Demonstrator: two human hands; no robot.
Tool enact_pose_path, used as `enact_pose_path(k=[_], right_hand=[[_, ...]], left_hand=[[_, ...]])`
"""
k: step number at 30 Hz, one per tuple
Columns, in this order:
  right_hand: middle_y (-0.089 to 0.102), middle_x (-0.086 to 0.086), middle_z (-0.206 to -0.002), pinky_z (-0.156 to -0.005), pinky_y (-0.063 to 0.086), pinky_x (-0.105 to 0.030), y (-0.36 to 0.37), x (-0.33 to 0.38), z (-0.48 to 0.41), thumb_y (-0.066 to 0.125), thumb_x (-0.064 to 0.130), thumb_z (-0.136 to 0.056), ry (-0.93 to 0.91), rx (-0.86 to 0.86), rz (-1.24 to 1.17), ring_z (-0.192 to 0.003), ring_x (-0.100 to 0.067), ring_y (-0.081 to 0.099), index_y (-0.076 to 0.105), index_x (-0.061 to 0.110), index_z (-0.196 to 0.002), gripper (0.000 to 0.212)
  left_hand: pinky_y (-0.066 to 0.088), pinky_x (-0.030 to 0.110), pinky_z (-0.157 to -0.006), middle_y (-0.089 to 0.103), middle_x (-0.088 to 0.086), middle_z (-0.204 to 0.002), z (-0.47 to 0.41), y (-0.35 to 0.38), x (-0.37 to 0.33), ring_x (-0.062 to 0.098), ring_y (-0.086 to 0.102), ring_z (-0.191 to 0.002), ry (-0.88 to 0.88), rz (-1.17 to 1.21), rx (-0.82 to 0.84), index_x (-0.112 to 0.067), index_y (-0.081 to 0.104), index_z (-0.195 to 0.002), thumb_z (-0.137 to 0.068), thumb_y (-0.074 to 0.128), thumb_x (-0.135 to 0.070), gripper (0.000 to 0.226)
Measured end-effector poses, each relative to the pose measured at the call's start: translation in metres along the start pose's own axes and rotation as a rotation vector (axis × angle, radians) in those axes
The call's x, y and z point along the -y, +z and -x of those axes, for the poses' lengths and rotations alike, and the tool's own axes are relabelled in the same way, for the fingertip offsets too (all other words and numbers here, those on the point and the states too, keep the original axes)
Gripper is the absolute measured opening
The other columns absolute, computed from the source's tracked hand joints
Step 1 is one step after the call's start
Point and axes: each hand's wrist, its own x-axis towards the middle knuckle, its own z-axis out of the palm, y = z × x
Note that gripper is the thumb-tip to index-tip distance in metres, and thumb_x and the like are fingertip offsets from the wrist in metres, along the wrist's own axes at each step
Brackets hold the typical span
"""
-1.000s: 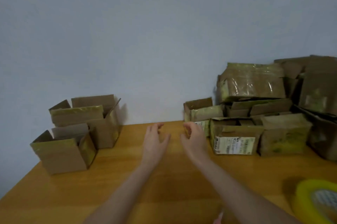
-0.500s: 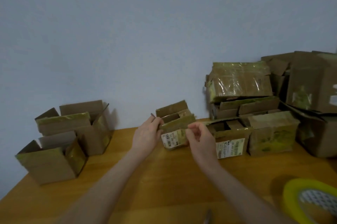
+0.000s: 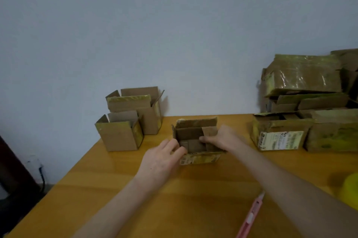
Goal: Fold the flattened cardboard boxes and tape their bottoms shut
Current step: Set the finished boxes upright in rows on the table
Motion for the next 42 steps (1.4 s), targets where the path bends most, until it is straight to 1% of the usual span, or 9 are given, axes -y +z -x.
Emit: enact_pose_path(k=[7, 11, 15, 21, 23, 27, 32, 36, 42], right_hand=[[0.063, -0.017, -0.087, -0.064, 0.06, -0.041, -0.018, 0.001, 0.007, 0.046, 0.019, -0.094, -0.023, 0.053, -0.413, -0.072, -0.031, 0.068, 0.058, 0.0, -0.091, 0.022], [0.064, -0.017, -0.098, -0.062, 0.059, -0.036, -0.01, -0.007, 0.015, 0.043, 0.025, -0.099, -0.004, 0.096, -0.56, -0.078, -0.026, 0.067, 0.058, 0.003, -0.101, 0.026], [0.063, -0.014, -0.113, -0.065, 0.051, -0.03, -0.003, -0.02, 0.029, 0.029, 0.037, -0.102, 0.013, 0.092, -0.793, -0.09, -0.022, 0.062, 0.052, 0.012, -0.122, 0.039], [0.038, -0.001, -0.145, -0.1, 0.043, -0.035, 0.038, -0.036, 0.055, 0.063, 0.014, -0.086, -0.189, 0.197, -0.519, -0.126, -0.018, 0.044, 0.022, 0.02, -0.147, 0.074], [0.04, -0.001, -0.144, -0.099, 0.041, -0.031, 0.049, -0.026, 0.064, 0.063, 0.01, -0.086, -0.23, 0.179, -0.494, -0.128, -0.017, 0.043, 0.022, 0.021, -0.147, 0.074], [0.041, 0.0, -0.143, -0.097, 0.04, -0.025, 0.064, -0.007, 0.07, 0.059, 0.009, -0.088, -0.31, 0.184, -0.438, -0.127, -0.015, 0.043, 0.022, 0.021, -0.147, 0.07], [0.045, 0.0, -0.139, -0.097, 0.045, -0.027, 0.104, 0.042, 0.077, 0.061, 0.017, -0.089, -0.382, 0.225, -0.418, -0.123, -0.014, 0.047, 0.023, 0.022, -0.147, 0.07], [0.049, -0.003, -0.134, -0.094, 0.045, -0.027, 0.139, 0.087, 0.07, 0.062, 0.026, -0.088, -0.403, 0.258, -0.381, -0.119, -0.017, 0.049, 0.017, 0.021, -0.149, 0.076], [0.044, -0.005, -0.137, -0.101, 0.044, -0.039, 0.177, 0.142, 0.056, 0.062, 0.029, -0.088, -0.375, 0.262, -0.365, -0.123, -0.022, 0.047, 0.007, 0.02, -0.151, 0.084]], left_hand=[[0.054, 0.018, -0.056, 0.05, -0.002, -0.11, 0.023, 0.009, 0.012, 0.006, 0.056, -0.077, -0.331, 0.25, -0.073, -0.023, 0.06, -0.105, -0.084, 0.057, -0.034, 0.024], [0.05, 0.019, -0.087, 0.031, -0.006, -0.132, 0.024, 0.019, 0.011, 0.004, 0.052, -0.103, -0.664, 0.578, -0.069, -0.021, 0.034, -0.143, -0.073, 0.078, -0.031, 0.083], [0.045, 0.033, -0.102, 0.038, -0.001, -0.144, 0.029, 0.036, 0.004, 0.01, 0.044, -0.125, -0.932, 0.801, 0.066, -0.017, 0.019, -0.15, -0.078, 0.074, -0.026, 0.09], [0.041, 0.025, -0.102, 0.046, -0.01, -0.137, 0.027, 0.049, -0.02, 0.004, 0.042, -0.125, -0.919, 0.94, 0.114, -0.031, 0.02, -0.146, -0.085, 0.068, -0.016, 0.079], [0.042, 0.021, -0.093, 0.051, -0.014, -0.125, 0.026, 0.047, -0.022, 0.003, 0.047, -0.117, -0.91, 0.982, 0.089, -0.044, 0.025, -0.133, -0.084, 0.067, -0.012, 0.073], [0.044, 0.031, -0.1, 0.053, -0.009, -0.128, 0.045, 0.036, -0.004, 0.008, 0.05, -0.117, -0.985, 1.033, 0.057, -0.03, 0.028, -0.143, -0.084, 0.067, -0.016, 0.072], [0.048, 0.036, -0.097, 0.058, -0.009, -0.122, 0.087, 0.013, 0.042, 0.008, 0.053, -0.115, -1.065, 1.006, 0.002, -0.042, 0.046, -0.124, -0.069, 0.07, -0.062, 0.063], [0.05, 0.01, -0.072, 0.058, -0.018, -0.109, 0.109, -0.005, 0.075, -0.012, 0.058, -0.091, -1.068, 1.015, -0.04, -0.027, 0.043, -0.122, -0.086, 0.063, -0.026, 0.041], [0.049, 0.025, -0.093, 0.056, -0.017, -0.115, 0.133, -0.008, 0.125, -0.001, 0.055, -0.105, -1.129, 0.978, -0.026, -0.029, 0.039, -0.129, -0.083, 0.064, -0.037, 0.053]])
